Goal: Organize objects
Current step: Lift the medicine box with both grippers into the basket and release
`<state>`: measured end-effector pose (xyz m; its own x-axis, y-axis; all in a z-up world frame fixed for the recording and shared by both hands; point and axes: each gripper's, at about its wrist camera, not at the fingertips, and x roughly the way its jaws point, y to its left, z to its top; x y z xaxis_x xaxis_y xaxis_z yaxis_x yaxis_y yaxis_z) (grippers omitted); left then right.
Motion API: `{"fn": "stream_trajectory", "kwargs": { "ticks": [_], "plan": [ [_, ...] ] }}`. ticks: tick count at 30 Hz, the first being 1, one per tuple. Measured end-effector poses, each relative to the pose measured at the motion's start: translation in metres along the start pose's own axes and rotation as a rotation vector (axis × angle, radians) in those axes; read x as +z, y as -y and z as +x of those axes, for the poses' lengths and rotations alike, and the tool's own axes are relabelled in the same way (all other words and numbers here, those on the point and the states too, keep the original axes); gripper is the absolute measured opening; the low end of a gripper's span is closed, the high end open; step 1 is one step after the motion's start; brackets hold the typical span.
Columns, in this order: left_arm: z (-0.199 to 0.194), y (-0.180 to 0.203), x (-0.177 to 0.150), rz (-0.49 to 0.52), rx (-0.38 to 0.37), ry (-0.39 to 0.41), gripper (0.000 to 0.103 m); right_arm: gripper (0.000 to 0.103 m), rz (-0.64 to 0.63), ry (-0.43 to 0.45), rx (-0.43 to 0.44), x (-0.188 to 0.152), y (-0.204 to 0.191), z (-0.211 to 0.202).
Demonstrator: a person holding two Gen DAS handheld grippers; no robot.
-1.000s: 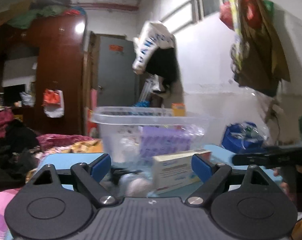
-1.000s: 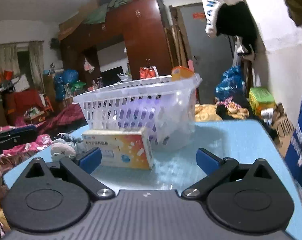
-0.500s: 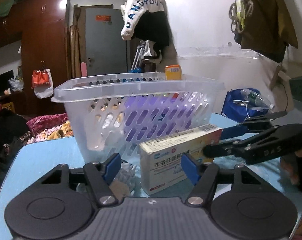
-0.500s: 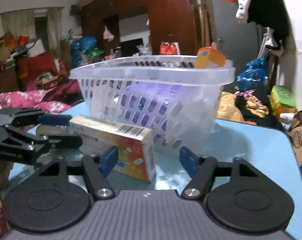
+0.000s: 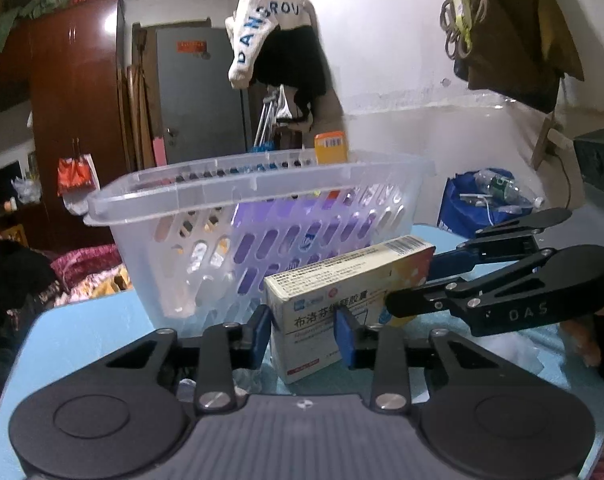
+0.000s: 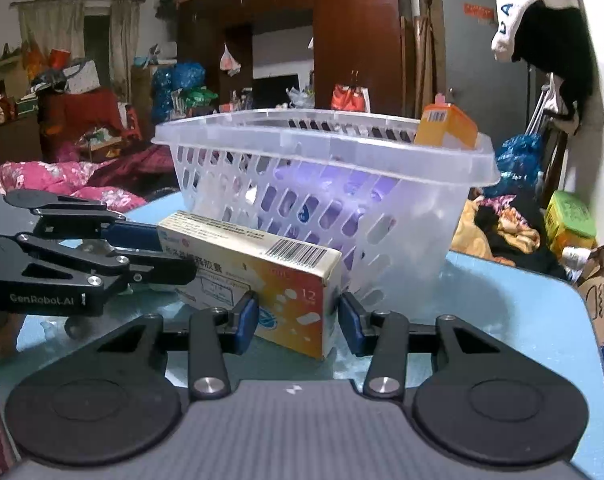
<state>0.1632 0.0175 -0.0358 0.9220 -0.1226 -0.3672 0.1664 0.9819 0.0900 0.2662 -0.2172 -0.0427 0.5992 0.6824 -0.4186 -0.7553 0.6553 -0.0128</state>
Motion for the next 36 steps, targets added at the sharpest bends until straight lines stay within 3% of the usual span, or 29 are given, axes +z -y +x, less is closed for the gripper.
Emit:
{"fn": "stream_trajectory", "kwargs": {
  "ticks": [11, 16, 21, 28, 36],
  "plan": [
    [-0.056, 0.015, 0.024, 0.030, 0.000, 0.171, 0.038, 0.045, -0.050, 0.142, -0.082, 0.022, -0.036, -0.055],
    [-0.075, 0.014, 0.062, 0.066, 0.003, 0.238, 0.038, 0.045, -0.084, 0.181, -0.107, 0.062, -0.043, -0.074],
    [-0.070, -0.001, 0.114, 0.086, 0.011, 0.274, 0.038, 0.045, -0.081, 0.212, -0.109, 0.113, -0.032, -0.071],
    [-0.028, -0.029, 0.143, 0.072, 0.011, 0.245, 0.038, 0.045, -0.057, 0.191, -0.122, 0.139, -0.009, -0.026],
    [0.052, -0.073, 0.126, -0.024, 0.017, 0.072, 0.039, 0.045, -0.024, 0.059, -0.146, 0.126, 0.003, 0.051]
  ]
}}
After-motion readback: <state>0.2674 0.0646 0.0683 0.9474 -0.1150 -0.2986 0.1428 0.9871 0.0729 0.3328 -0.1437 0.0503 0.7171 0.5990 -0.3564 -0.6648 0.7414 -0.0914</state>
